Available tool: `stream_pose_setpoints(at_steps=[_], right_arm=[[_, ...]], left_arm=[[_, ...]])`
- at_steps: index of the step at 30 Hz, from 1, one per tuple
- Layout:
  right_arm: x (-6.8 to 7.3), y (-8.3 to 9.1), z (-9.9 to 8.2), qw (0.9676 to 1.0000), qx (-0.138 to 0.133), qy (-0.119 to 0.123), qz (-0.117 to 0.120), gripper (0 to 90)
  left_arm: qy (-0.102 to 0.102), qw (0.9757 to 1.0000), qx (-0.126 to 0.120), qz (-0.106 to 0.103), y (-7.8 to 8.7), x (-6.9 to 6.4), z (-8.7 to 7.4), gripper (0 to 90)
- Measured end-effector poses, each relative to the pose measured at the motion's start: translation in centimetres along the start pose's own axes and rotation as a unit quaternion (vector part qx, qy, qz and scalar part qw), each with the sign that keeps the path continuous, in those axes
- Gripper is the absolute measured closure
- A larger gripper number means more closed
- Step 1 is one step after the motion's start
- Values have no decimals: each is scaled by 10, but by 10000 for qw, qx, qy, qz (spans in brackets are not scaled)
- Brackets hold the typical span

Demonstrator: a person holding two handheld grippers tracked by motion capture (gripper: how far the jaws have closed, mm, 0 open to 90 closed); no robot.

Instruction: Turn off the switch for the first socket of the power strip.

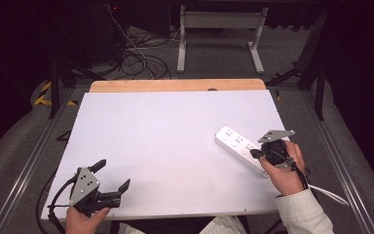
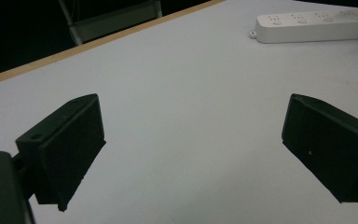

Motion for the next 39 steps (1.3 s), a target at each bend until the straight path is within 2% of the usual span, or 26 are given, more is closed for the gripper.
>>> stream_pose_setpoints(at_steps=[13,16,18,20,25,29,32,33,34,35,36,39], right_arm=[[-1,7,2,10000,-64,10,-14,900],[0,16,11,9992,-379,83,-53,900],[1,26,19,9979,-629,89,-101,778],[2,35,23,9974,-711,107,-83,729],[4,47,28,9957,-918,67,-28,677],[5,49,30,9952,-974,36,10,662],[5,50,31,9945,-1043,16,34,620],[5,51,32,9941,-1088,9,49,588],[6,53,35,9919,-1261,27,121,530],[6,53,35,9919,-1261,27,121,530],[8,56,39,9884,-1507,45,199,450],[12,59,46,9817,-1878,108,289,363]], left_arm=[[38,10000,2,-1,0,0,0,60],[40,10000,1,1,0,0,0,60],[64,10000,-8,-25,0,0,0,61],[75,10000,-7,-35,0,-1,0,61],[41,10000,-14,-22,0,0,0,61],[38,10000,-7,-17,0,0,0,61],[39,10000,-9,-25,0,0,0,61],[79,9999,-40,-57,0,-1,1,61],[136,9998,-83,-109,1,-2,1,61],[136,9998,-83,-109,1,-2,1,61],[108,9998,-95,-145,1,-2,2,61],[75,9998,-120,-138,2,-3,3,61]])
Point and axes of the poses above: each handheld gripper's, and its own axes: y roughly backward along the jaws, z roughly out of its top, x roughly to its left, the point moved 10 cm from there along -y, roughly forward along the jaws, and after that the axes turned 10 degrees about y, right-handed, at the moved point
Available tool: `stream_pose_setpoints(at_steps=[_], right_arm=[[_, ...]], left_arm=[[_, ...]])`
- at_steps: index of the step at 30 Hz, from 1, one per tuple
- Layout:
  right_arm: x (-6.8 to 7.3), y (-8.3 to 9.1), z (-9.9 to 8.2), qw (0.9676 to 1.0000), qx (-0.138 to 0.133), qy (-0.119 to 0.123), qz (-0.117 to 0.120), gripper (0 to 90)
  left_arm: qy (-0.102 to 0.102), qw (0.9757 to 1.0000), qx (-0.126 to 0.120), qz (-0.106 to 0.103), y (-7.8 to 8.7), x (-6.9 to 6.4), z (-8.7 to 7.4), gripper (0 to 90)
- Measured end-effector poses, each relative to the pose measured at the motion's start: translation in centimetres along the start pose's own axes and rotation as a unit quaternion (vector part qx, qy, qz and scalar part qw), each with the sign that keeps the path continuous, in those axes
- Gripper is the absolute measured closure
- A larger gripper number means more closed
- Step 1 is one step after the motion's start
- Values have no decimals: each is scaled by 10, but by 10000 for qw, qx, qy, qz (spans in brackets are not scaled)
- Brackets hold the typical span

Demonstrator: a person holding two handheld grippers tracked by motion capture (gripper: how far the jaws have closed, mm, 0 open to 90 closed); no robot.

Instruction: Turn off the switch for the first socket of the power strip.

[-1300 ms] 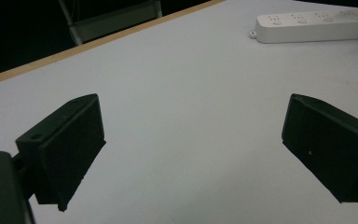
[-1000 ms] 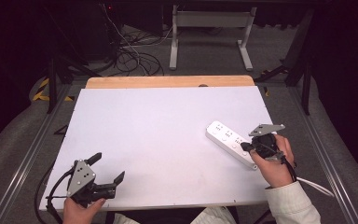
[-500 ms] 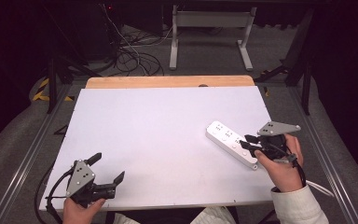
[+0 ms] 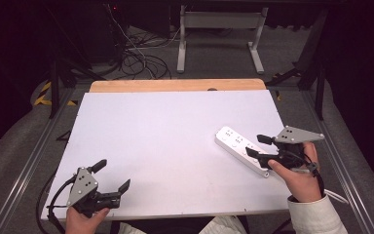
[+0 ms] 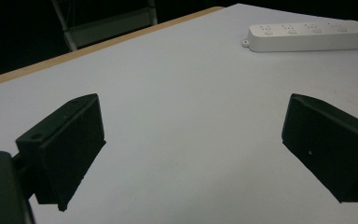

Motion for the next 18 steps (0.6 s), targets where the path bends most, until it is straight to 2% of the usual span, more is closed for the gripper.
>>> stream_pose_setpoints(at_steps=[5,6,10,13,18], right_arm=[[9,-1,8,9990,-374,104,201,285],[14,0,11,9975,-619,104,331,252],[27,0,10,9930,-996,-20,641,201],[35,-5,2,9917,-1084,4,690,181],[42,-13,-9,9919,-1028,20,748,159]], left_arm=[[-13,10000,-16,-7,1,0,0,61],[7,10000,-44,-32,1,-1,1,61],[8,9999,-132,-91,2,-2,2,60],[27,9998,-154,-109,2,-3,3,60],[69,9996,-237,-99,3,-4,5,60]])
Point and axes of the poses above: each handheld gripper's, and its own axes: y roughly backward along the jaws, z roughly out of its top, x roughly to its left, the point moved 10 cm from there along -y, roughly forward along the jaws, and after that the axes turned 10 degrees about y, right-handed, at the moved point
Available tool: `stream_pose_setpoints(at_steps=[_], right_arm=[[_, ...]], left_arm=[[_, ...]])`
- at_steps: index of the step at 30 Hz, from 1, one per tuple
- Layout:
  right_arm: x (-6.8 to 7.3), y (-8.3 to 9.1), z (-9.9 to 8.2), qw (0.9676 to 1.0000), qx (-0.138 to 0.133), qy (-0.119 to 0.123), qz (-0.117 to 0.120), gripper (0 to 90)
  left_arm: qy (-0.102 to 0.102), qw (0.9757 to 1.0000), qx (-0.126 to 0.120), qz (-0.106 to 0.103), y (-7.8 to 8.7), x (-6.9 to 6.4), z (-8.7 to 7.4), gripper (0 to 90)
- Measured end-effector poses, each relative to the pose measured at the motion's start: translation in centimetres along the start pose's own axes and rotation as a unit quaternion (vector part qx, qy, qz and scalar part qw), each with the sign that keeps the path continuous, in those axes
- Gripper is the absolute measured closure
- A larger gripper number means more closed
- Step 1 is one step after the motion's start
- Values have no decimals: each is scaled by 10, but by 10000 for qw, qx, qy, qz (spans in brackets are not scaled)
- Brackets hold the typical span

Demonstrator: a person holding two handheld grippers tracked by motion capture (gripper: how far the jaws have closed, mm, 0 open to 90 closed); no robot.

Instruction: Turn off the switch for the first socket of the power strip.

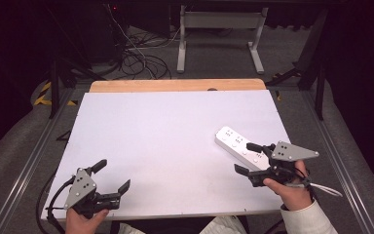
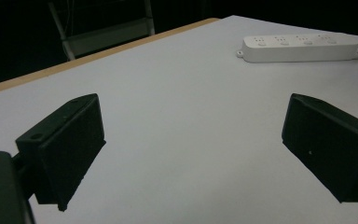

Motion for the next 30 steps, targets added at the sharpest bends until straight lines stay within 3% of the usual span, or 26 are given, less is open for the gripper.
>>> stream_pose_setpoints(at_steps=[5,18,30], right_arm=[[2,-2,-8,9999,-119,35,-34,151],[4,-13,-40,9999,-18,-52,-115,126],[10,-23,-70,9990,433,-95,-114,135]], left_arm=[[26,10000,-32,-19,0,-1,1,57],[-44,10000,38,64,3,-1,0,58],[83,9998,127,117,5,0,-4,60]])
Point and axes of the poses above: each handheld gripper's, and its own axes: y roughly backward along the jaws, z roughly out of its top, x roughly to its left, the point moved 10 cm from there along -y, roughly forward along the jaws, and after that the axes turned 10 degrees about y, right-handed, at the moved point
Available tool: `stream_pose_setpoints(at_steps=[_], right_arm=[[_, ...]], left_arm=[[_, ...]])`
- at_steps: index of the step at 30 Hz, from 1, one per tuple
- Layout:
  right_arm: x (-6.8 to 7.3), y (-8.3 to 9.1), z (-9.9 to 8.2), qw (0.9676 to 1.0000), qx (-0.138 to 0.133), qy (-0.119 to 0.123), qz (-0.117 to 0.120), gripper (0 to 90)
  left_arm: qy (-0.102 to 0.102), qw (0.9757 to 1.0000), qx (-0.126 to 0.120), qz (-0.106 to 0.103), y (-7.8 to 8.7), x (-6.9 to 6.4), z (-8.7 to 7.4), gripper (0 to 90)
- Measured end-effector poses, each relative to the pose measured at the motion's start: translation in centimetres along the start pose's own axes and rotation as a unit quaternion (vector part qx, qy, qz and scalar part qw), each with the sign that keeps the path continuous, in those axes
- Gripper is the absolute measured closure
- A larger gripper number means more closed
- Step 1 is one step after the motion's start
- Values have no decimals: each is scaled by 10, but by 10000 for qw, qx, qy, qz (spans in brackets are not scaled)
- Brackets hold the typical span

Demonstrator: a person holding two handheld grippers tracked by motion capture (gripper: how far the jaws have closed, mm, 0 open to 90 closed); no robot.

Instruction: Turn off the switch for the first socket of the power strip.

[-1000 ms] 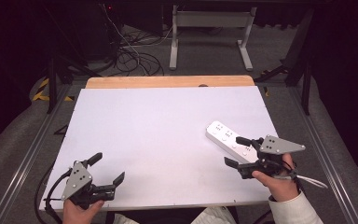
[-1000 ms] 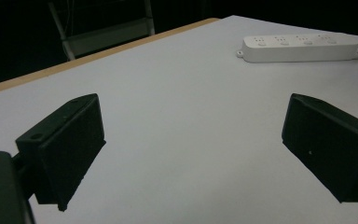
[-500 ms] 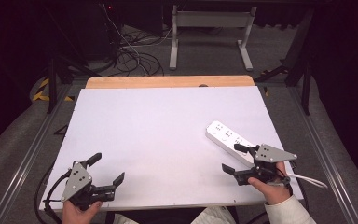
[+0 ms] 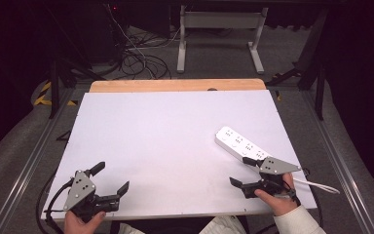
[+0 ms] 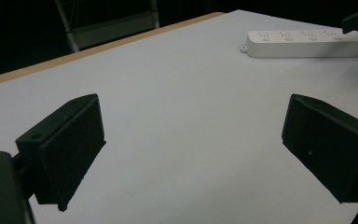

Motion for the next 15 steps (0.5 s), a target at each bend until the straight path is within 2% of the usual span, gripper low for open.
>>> stream_pose_setpoints(at_steps=[4,12,15], right_arm=[[1,-3,-5,10000,58,-40,-14,135],[0,-2,-4,9998,35,172,-130,152],[-2,0,0,9996,-50,229,-182,154]], left_arm=[[-109,9999,27,57,-2,2,-1,60],[-122,9999,13,71,-2,3,-1,60],[-123,9999,-42,106,-2,3,0,60]])
Point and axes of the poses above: each handheld gripper's, and its own axes: y roughly backward along the jaws, z roughly out of its top, x roughly to its left, the point moved 10 cm from there along -y, roughly forward along the jaws, and after that the axes turned 10 degrees about y, right-handed, at the moved point
